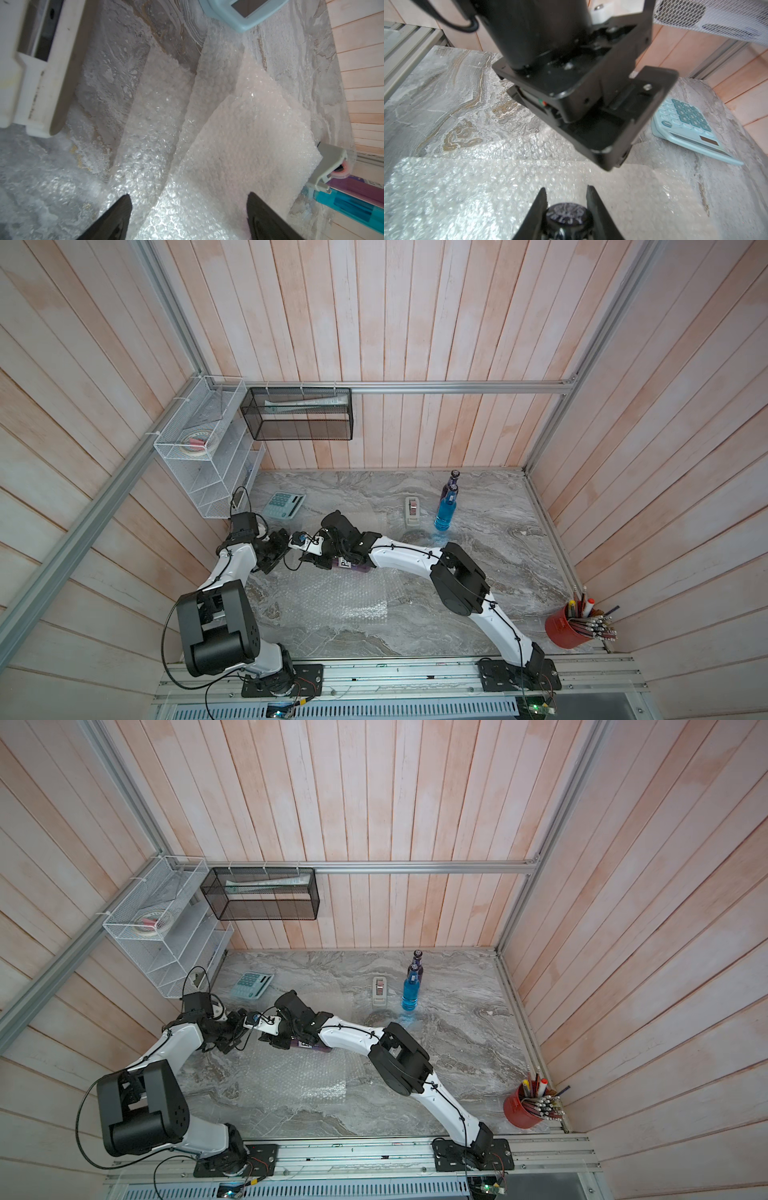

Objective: Wrap wine bottles in bubble wrap
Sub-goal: Place the wine bottle on the bubble wrap, then wrap the wine bottle in bubble wrap.

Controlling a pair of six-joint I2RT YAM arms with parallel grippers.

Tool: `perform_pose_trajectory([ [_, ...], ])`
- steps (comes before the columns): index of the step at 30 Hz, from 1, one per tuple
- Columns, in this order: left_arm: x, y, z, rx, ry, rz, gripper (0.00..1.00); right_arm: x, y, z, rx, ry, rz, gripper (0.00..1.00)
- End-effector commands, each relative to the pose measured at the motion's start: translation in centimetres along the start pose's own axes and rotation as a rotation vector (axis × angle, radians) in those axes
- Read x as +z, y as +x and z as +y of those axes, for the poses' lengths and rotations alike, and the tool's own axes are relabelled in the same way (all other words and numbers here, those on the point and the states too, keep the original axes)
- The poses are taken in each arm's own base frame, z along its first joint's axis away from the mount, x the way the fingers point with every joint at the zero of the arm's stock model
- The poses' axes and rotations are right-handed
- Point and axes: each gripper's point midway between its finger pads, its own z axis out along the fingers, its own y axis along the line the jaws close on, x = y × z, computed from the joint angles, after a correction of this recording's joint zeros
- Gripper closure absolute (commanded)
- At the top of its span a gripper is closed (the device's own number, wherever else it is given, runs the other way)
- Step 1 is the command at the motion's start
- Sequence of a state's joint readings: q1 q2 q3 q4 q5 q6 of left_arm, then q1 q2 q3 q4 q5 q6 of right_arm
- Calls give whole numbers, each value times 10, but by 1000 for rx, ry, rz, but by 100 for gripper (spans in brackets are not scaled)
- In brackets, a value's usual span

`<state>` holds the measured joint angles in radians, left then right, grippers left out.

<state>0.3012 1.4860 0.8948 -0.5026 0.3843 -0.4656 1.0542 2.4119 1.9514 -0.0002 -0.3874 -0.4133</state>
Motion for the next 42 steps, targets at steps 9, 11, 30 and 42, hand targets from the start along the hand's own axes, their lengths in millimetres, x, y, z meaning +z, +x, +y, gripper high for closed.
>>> perform_pose_trajectory([
  [9,0,-1,-10,11,58,7,11,-7,-12,8,21,-51,-21,52],
  [11,0,1,-11,7,65,15,11,-15,-21,9,18,-58,-36,52],
  [30,-13,82,5,-145,-71,100,7,-152,88,125,-51,-46,183,47],
  [42,-15,137,10,-197,-115,139,8,-141,132,154,-135,-92,263,49],
])
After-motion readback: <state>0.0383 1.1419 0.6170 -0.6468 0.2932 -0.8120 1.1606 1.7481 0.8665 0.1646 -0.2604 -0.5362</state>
